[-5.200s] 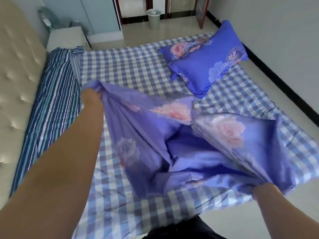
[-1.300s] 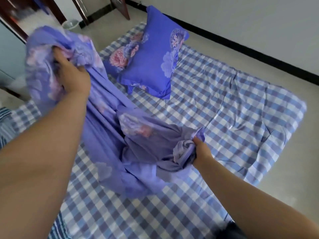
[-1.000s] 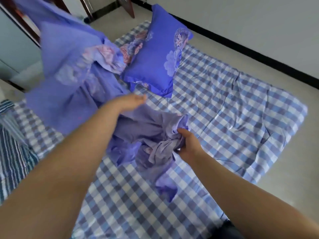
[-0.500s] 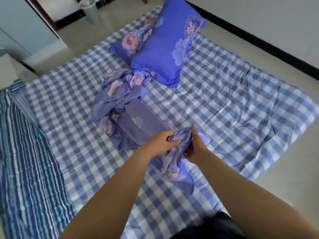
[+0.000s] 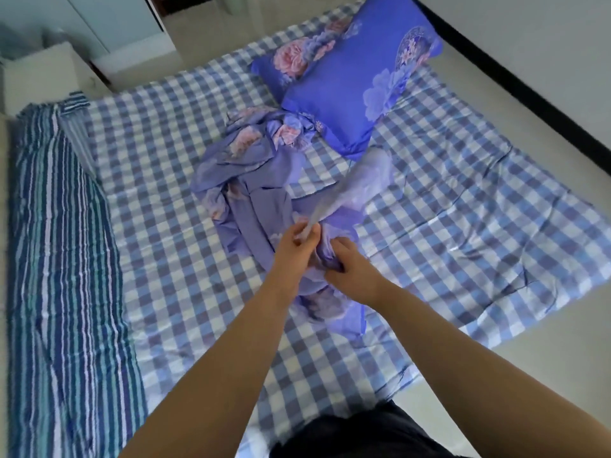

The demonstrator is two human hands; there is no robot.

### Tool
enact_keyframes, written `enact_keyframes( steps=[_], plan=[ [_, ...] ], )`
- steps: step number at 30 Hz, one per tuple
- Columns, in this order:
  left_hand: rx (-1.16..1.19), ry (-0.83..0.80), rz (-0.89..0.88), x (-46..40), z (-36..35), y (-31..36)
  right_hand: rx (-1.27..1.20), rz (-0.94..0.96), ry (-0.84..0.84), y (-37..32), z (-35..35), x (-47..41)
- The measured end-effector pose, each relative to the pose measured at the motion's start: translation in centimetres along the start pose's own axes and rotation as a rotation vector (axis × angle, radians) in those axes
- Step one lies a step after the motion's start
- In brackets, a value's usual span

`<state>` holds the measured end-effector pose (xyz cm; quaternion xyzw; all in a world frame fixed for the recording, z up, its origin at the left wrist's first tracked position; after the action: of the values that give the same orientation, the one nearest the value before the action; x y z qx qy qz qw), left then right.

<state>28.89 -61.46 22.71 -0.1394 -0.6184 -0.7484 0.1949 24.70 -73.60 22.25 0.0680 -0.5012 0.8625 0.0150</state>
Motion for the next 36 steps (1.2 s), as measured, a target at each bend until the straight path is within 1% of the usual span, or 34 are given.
enact_keyframes(
  steps=[2,4,8,10,12,13,15,16,18,20,21,22,23,25,26,27,29,31,33,34,35,36],
  plan=[
    [-0.056,0.101,-0.001,0.9,0.6,-0.5,-0.129,-0.111,-0.047,-0.2,-0.1,1.1],
    [-0.092,0.145,-0.009,2.0,0.8,-0.9,-0.296,-0.245,-0.043,-0.6,0.4,2.0],
    [-0.044,0.17,-0.065,3.9,1.1,-1.9,-0.721,-0.728,-0.025,1.2,0.2,2.6],
    [-0.001,0.146,-0.07,4.9,1.1,-2.0,-0.901,-0.854,-0.029,2.0,-0.2,2.7],
    [0.048,0.146,-0.049,5.6,1.2,-2.3,-1.049,-0.922,-0.024,2.3,-0.7,2.6],
    [0.066,0.182,-0.025,5.9,1.4,-2.6,-1.091,-0.929,-0.005,2.2,-0.7,2.5],
    [0.105,0.291,0.058,6.1,2.2,-3.3,-1.074,-0.87,0.1,2.2,-0.3,1.8],
    [0.137,0.345,0.104,6.2,2.7,-3.7,-1.029,-0.812,0.15,2.2,0.1,1.5],
    [0.225,0.448,0.151,7.0,3.5,-4.0,-0.901,-0.687,0.177,1.8,0.8,0.7],
    [0.229,0.572,0.071,7.9,4.2,-3.6,-0.761,-0.561,0.111,0.5,1.1,0.2],
    [0.238,0.594,0.005,8.3,4.3,-3.3,-0.706,-0.519,0.06,-0.4,1.1,0.2],
    [0.249,0.558,-0.045,8.8,4.1,-2.9,-0.631,-0.476,0.003,-1.3,0.9,0.3],
    [0.251,0.481,-0.07,9.4,3.7,-2.4,-0.55,-0.42,-0.056,-2.3,0.5,0.6],
    [0.211,0.344,-0.068,10.5,2.8,-2.0,-0.41,-0.302,-0.184,-4.2,-0.2,1.5],
    [0.176,0.346,-0.069,11.0,2.8,-1.9,-0.368,-0.263,-0.23,-4.9,-0.5,2.0],
    [0.141,0.388,-0.075,11.3,3.1,-1.9,-0.333,-0.236,-0.263,-5.5,-0.7,2.4],
    [0.03,0.478,-0.093,11.7,4.1,-2.3,-0.273,-0.204,-0.313,-6.2,-0.8,3.2],
    [-0.102,0.498,-0.092,11.9,4.9,-3.0,-0.233,-0.196,-0.358,-6.2,-1.1,3.9],
    [-0.173,0.514,-0.089,12.0,5.4,-3.5,-0.222,-0.21,-0.371,-5.6,-1.7,4.4],
    [-0.163,0.546,-0.076,12.2,5.5,-3.6,-0.256,-0.251,-0.35,-5.3,-2.0,4.7],
    [-0.118,0.599,-0.046,12.3,5.6,-4.0,-0.353,-0.322,-0.298,-4.9,-2.2,4.8],
    [-0.029,0.661,0.009,12.2,5.8,-4.5,-0.533,-0.455,-0.23,-4.3,-2.3,5.0]
  ],
)
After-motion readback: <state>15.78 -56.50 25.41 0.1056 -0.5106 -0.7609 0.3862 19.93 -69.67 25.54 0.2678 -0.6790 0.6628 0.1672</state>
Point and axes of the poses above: each hand's wrist, its own x-axis away from the middle knuckle, its own z-axis out of the back of the hand, y = z × x, the point moved 3 cm from there along -x, towards the middle knuckle, and after that the axes turned 12 degrees about y, right-handed, at the moved point
